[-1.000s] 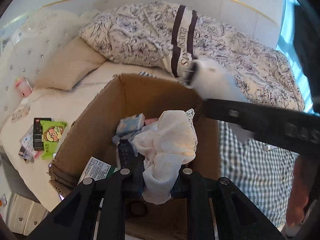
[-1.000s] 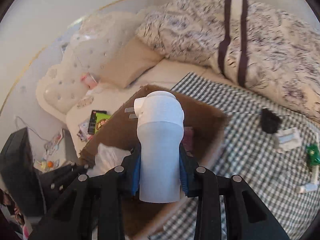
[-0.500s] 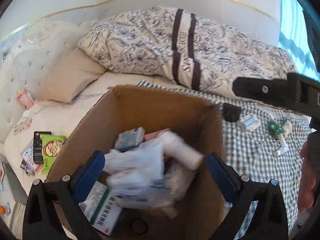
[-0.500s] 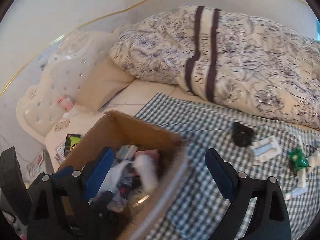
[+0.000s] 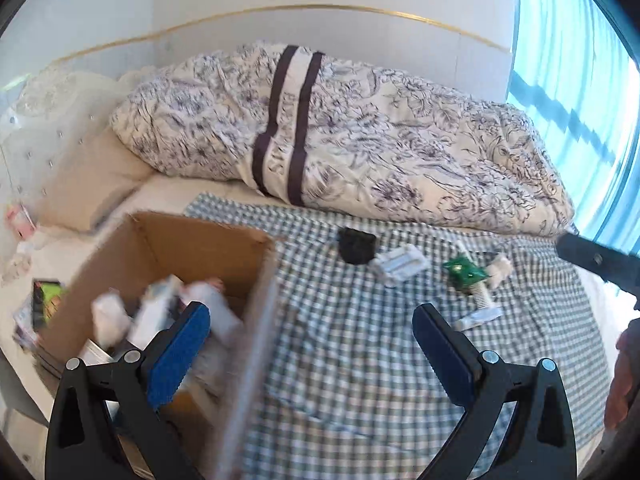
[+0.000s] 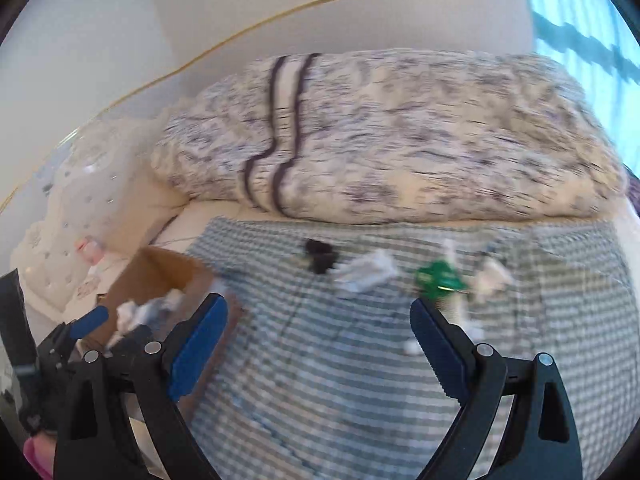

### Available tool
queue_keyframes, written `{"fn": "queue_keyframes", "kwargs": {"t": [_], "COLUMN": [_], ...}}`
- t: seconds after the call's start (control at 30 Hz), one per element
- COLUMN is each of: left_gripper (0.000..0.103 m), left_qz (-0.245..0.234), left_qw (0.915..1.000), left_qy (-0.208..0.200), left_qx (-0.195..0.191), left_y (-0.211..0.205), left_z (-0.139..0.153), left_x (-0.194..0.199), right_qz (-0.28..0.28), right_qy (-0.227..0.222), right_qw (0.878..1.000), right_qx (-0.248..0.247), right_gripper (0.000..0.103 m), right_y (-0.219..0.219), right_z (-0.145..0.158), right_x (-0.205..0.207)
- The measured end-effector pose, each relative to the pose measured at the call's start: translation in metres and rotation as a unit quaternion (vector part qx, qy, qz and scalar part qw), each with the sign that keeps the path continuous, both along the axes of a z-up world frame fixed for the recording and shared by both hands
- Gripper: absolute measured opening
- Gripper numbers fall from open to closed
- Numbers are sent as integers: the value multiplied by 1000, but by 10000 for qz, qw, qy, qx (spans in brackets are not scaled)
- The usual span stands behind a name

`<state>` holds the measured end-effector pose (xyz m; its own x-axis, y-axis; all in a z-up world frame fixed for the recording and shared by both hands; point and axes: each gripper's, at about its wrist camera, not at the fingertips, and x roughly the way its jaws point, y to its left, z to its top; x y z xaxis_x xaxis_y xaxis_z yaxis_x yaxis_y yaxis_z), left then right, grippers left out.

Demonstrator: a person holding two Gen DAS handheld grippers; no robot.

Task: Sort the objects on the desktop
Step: 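Move both tools back toward the remaining items on the sheet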

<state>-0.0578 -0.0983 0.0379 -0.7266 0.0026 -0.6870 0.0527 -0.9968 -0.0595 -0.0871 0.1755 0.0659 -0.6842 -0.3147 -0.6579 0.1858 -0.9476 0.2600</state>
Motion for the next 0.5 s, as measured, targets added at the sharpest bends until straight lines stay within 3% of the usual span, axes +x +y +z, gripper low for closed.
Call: {"fn": "queue_keyframes", "kwargs": {"t": [0.3,0.5], "left_gripper": [103,103], "left_qz": [-34,-1], "left_qw": [9984,9962], "left_qy": [-546,-863], "left_qx": [133,123], "left_y": [44,55], "left_z": [-55,-99], "left_x": [-75,-137], "right_qz": [-718,-690], "right_qy": [-428,-593], "right_qw": [9963,9957], "right_qx": [-187,152], "right_gripper": [93,93], "right_y": [86,71], "right_z": [-66,-108], "right_x": [-36,-77]}}
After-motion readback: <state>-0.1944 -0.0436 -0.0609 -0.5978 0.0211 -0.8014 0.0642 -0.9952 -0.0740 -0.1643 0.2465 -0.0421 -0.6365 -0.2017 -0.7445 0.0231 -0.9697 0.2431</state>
